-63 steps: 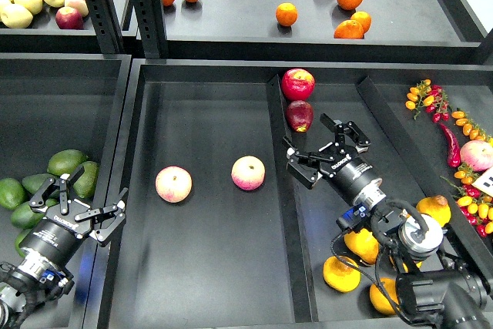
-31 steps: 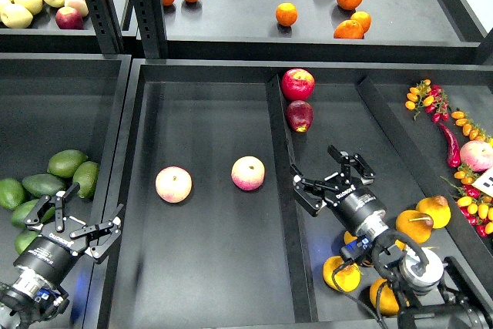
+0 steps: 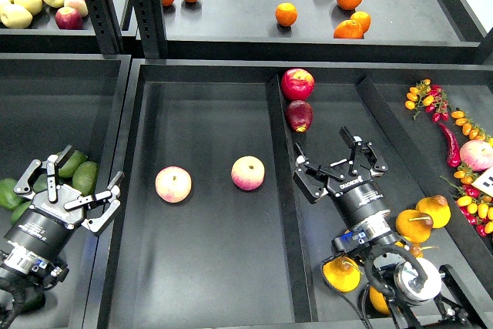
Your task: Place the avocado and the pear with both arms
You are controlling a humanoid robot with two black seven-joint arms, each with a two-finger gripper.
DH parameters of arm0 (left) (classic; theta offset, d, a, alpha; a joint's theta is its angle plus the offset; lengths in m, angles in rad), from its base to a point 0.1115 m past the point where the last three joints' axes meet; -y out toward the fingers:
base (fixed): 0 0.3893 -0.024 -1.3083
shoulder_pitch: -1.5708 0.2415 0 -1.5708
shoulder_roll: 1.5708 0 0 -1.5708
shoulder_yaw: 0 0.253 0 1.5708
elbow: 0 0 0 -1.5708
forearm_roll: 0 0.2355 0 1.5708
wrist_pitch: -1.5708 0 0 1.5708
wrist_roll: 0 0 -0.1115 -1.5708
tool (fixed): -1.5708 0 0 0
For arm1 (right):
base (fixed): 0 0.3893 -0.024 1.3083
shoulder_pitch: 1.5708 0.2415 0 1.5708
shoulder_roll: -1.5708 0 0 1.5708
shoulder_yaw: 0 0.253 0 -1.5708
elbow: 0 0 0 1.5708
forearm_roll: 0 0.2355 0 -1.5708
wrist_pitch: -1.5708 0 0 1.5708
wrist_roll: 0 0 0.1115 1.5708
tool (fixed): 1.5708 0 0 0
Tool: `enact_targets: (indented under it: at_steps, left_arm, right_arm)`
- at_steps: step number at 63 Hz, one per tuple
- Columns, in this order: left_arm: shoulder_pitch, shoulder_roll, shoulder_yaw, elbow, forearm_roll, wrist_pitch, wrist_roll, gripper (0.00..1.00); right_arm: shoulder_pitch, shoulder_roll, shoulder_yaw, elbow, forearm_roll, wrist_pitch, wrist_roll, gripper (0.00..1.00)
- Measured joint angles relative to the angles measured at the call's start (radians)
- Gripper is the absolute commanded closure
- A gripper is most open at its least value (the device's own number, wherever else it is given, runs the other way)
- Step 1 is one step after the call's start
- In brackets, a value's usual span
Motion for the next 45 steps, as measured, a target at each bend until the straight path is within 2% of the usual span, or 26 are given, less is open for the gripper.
enact_targets:
  at_steps: [7, 26, 45]
  left_arm:
    - [0.002, 0.000, 0.035, 0.022, -0.008, 0.000, -0.062, 0.01]
    - [0.007, 0.000, 0.136, 0.040, -0.022, 0.000, -0.194, 0.01]
    - [0.007, 0.000, 0.168, 0.053, -0.022, 0.000, -0.209, 0.01]
  right_arm:
    - [0.000, 0.000, 0.001, -0.011, 0.010, 0.001, 0.016, 0.00]
    - [-0.009, 0.000, 0.002, -0.032, 0.004, 0.001, 0.036, 0.00]
    - [-0.020, 0.000, 0.007, -0.035, 0.002, 0.001, 0.037, 0.00]
